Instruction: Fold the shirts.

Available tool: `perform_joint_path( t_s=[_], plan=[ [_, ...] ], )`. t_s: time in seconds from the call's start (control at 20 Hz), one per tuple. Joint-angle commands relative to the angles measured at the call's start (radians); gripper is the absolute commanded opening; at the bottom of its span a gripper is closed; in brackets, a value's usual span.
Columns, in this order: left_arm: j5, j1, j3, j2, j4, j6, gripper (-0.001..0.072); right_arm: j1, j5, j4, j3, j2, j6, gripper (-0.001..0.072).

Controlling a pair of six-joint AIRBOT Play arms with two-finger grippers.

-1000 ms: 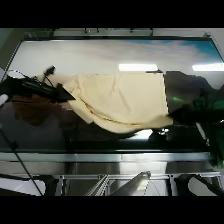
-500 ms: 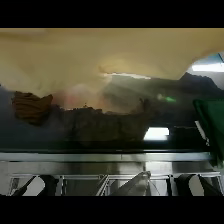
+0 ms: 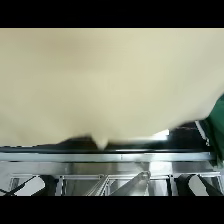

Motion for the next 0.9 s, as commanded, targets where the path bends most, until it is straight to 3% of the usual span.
perform_joint_path(
  t_s=[0.0,0.2,0.5,0.75,0.85],
  plan=[
    [-0.027,-0.238,-0.080,-0.134,0.252,0.017,0.0024,0.173,0.067,-0.134,-0.044,-0.148,0.051,0.0015],
    [-0.017,-0.431,-0.152,-0.386,0.491,0.042,0.0023,0.348,0.045,-0.337,-0.111,-0.390,0.104,0.0015],
    [0.043,-0.525,0.029,-0.830,0.610,0.024,0.0018,0.385,-0.043,-0.348,-0.111,-0.750,0.126,0.0014],
    [0.304,-0.523,-0.021,-0.851,0.599,0.101,0.0019,0.383,-0.119,-0.301,-0.106,-0.874,0.111,0.0014],
    [0.345,-0.523,-0.008,-0.835,0.600,0.115,0.0019,0.382,-0.128,-0.287,-0.106,-0.875,0.071,0.0014]
  ],
)
